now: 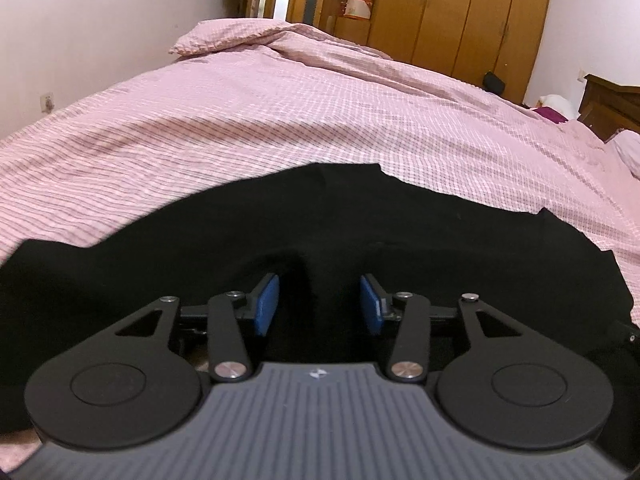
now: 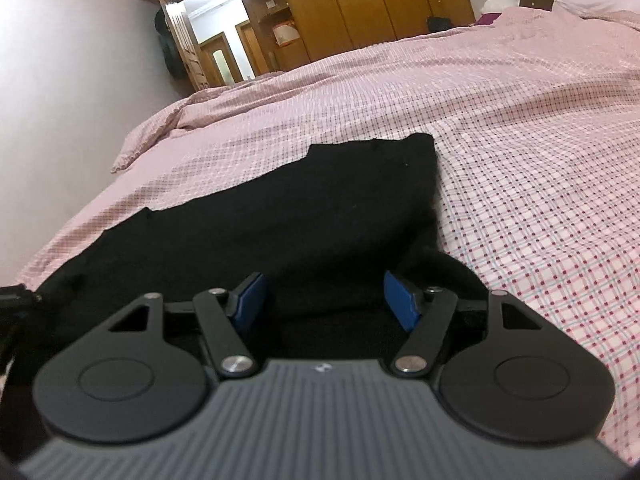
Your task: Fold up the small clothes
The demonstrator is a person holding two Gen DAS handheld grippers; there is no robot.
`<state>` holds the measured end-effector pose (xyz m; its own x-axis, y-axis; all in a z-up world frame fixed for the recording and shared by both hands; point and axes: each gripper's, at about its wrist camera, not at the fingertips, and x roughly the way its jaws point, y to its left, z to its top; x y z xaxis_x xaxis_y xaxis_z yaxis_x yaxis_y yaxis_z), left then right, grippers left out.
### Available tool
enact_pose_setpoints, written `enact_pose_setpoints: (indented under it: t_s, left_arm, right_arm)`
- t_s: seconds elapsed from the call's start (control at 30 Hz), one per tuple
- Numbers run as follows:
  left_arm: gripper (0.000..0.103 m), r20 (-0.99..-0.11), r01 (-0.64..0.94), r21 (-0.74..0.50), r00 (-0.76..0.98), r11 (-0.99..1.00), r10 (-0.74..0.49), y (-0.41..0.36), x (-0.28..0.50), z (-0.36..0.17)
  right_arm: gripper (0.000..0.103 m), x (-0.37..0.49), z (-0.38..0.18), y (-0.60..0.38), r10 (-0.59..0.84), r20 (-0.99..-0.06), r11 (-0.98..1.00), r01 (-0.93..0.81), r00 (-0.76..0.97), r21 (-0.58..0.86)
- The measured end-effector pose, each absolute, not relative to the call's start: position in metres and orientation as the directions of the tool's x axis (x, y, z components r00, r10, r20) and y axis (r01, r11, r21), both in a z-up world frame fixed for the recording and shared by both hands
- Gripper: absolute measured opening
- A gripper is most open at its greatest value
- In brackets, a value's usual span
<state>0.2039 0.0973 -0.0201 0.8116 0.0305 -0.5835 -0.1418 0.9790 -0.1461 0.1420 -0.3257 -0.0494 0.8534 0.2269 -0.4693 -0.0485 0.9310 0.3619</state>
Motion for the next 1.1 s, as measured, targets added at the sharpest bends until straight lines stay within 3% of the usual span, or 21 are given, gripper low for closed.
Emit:
enact_pose_setpoints:
  t_s: [0.23, 0.5, 0.83, 1.1]
  left_arm:
    - [0.064, -0.55, -0.235, 0.031, 0.808, 0.972, 0.213, 0.122, 0.164, 0.008]
    - [0.073, -0.566, -0.348, 0.079, 0.756, 0.934, 0.329, 0.168, 0.118, 0.008]
    - [0.077, -0.649, -0.34, 0.129, 0.681, 0.931, 0.339, 0.192, 0.077, -0.028]
    - [0.086, -0.645, -0.36, 0.146, 0.671, 0.921, 0.364, 0.206, 0.081, -0.051]
  right_arm:
    - [0.069, 0.114, -0.028, -0.322, 0.238, -0.457, 0.925, -0.058, 0.857, 0.374]
    - [0.069, 0.074, -0.003, -0.31, 0.26, -0.435, 0.935, -0.111, 0.862, 0.338]
    - [0.069, 0.042, -0.007, -0.304, 0.243, -0.492, 0.946, -0.093, 0.836, 0.309]
    - [0.069, 0.035, -0.015, -0.307, 0.211, -0.528, 0.949, -0.044, 0.822, 0.311]
